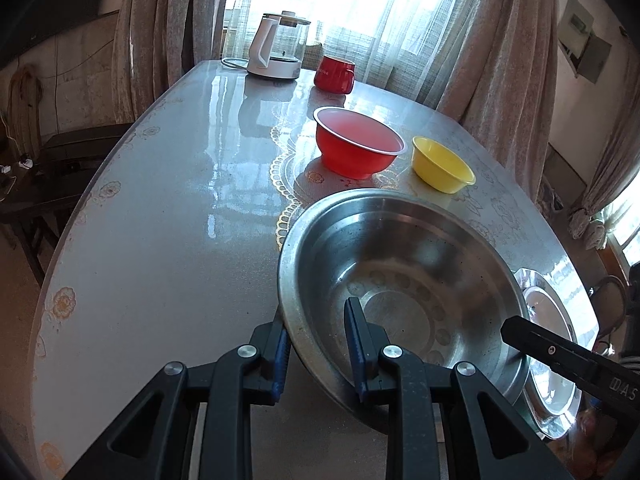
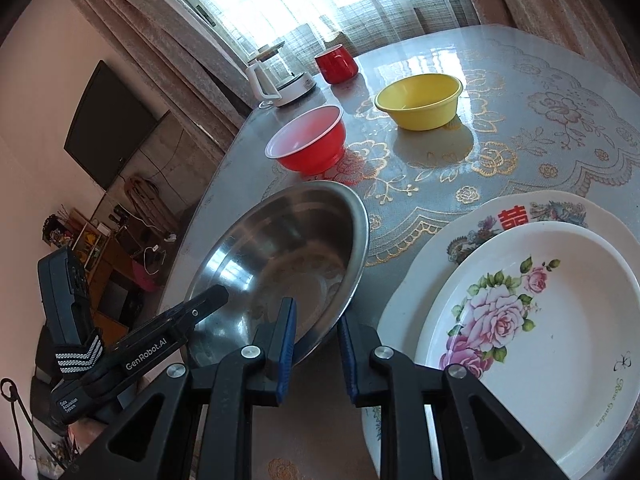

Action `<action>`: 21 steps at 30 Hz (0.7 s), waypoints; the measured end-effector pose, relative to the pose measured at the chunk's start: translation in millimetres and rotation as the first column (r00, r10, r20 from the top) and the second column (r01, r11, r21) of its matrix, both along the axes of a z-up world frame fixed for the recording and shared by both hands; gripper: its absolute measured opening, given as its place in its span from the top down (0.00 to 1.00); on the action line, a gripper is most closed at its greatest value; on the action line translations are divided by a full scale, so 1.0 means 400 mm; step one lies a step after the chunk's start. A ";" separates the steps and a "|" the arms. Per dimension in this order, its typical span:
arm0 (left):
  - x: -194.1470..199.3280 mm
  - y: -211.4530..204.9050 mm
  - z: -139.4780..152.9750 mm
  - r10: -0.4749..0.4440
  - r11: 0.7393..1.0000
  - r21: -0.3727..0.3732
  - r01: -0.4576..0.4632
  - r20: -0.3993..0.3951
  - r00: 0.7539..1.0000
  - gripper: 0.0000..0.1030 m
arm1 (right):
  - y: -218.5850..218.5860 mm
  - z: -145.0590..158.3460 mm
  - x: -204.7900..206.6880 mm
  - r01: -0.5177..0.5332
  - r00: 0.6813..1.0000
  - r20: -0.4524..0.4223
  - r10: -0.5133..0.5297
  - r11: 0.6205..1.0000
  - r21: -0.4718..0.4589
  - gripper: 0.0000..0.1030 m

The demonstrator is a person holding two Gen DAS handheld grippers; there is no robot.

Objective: Organize plates and bowls
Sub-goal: 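Lower the steel bowl beside the plate stack and open the left gripper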

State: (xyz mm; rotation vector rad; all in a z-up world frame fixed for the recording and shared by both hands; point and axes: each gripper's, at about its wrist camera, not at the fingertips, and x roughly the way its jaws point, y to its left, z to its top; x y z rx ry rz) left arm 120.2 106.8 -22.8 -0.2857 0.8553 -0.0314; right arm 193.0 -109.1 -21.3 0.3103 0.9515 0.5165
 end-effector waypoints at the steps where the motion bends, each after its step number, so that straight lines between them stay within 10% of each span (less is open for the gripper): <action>1: -0.002 -0.002 0.000 0.000 1.000 0.012 0.000 0.001 1.000 0.75 | 0.002 -0.003 -0.005 -0.005 1.000 -0.002 0.005 1.000 -0.006 0.79; 21: -0.004 -0.016 0.001 0.005 0.995 0.103 -0.005 0.000 1.000 0.75 | -0.037 0.026 -0.014 0.017 1.000 0.003 -0.017 1.000 -0.021 0.70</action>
